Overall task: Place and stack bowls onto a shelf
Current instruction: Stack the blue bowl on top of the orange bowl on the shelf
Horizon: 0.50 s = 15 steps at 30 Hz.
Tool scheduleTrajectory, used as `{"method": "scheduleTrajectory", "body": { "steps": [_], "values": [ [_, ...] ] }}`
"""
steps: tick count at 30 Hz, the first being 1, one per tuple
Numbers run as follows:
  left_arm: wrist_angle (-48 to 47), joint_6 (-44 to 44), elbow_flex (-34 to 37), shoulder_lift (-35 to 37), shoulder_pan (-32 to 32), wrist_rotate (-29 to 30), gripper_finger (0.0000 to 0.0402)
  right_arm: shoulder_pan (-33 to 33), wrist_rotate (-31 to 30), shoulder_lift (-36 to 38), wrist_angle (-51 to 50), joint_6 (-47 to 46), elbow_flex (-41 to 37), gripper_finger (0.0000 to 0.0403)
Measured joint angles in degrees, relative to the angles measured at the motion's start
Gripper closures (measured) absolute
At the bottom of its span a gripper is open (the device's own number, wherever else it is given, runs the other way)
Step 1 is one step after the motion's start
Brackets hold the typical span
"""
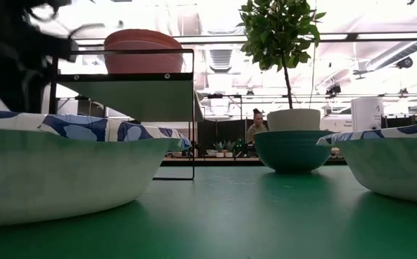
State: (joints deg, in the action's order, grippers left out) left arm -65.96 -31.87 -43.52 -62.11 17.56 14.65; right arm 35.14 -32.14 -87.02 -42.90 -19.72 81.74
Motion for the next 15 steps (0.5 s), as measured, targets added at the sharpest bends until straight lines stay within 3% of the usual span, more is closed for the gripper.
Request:
{"method": "scheduleTrajectory", "body": {
  "steps": [5,15],
  "values": [
    [0.09,1.68,2.53,0.13,-3.85,1.95,0.0247,0.96,-3.04,1.69,0.61,0.04,-1.63,0.0394],
    [0.22,-1.39,3.25,0.15,-4.34,2.25,0.0266,1.00,-4.09,4.29,3.44,-1.13,-6.12,0.0394]
  ]
}}
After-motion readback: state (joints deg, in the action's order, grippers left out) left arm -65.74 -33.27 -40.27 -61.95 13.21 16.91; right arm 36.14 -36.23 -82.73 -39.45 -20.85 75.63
